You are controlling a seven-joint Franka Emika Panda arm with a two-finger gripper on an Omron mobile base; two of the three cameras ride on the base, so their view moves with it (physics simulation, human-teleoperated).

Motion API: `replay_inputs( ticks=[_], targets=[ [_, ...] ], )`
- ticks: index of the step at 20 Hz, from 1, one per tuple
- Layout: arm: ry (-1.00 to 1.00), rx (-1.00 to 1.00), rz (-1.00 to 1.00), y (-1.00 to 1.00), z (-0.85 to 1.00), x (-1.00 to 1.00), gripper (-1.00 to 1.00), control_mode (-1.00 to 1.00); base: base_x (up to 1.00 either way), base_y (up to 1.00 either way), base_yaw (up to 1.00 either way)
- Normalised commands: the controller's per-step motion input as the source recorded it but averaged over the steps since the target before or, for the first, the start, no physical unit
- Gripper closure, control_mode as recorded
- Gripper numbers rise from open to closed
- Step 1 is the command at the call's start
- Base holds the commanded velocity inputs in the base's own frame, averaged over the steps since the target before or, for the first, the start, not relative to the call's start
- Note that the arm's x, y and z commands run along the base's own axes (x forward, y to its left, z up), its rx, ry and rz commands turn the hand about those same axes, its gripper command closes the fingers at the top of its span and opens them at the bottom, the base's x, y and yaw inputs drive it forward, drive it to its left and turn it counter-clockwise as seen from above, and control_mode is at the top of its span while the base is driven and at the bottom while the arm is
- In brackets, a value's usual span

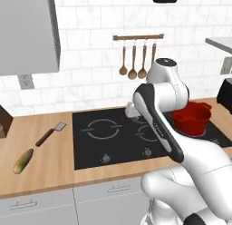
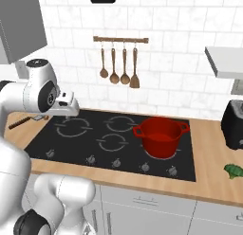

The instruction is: Put the broccoli and cucumber in the pot. Retrieve the spatula and lightly stir the vegetables in the pot.

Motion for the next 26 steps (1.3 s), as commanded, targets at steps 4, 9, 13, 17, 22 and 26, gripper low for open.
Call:
replay_inputs(
  ticks=[4,9,13,17,22,26],
  targets=[
    [0.0,0.0,0.0,0.0,0.0,0.0,-1.0,1.0,-0.09,1.0,-0.01],
    [0.0,0.0,0.0,0.0,0.0,0.0,-1.0,1.0,0.0,1.0,-0.06],
    [0.0,0.0,0.0,0.0,0.0,0.0,-1.0,1.0,0.04,0.91,-0.13],
    [0.09,-0.05,-0.01,0.04,-0.26,0.0,-1.0,-1.0,0.01,0.1,-0.02],
    [0.25,-0.04,-0.01,0.06,-0.63,0.12,-1.0,-1.0,0.0,0.0,0.0],
    [0.21,0.0,-0.06,0.2,-1.0,0.4,-1.0,-1.0,0.0,0.0,0.0]
  ],
)
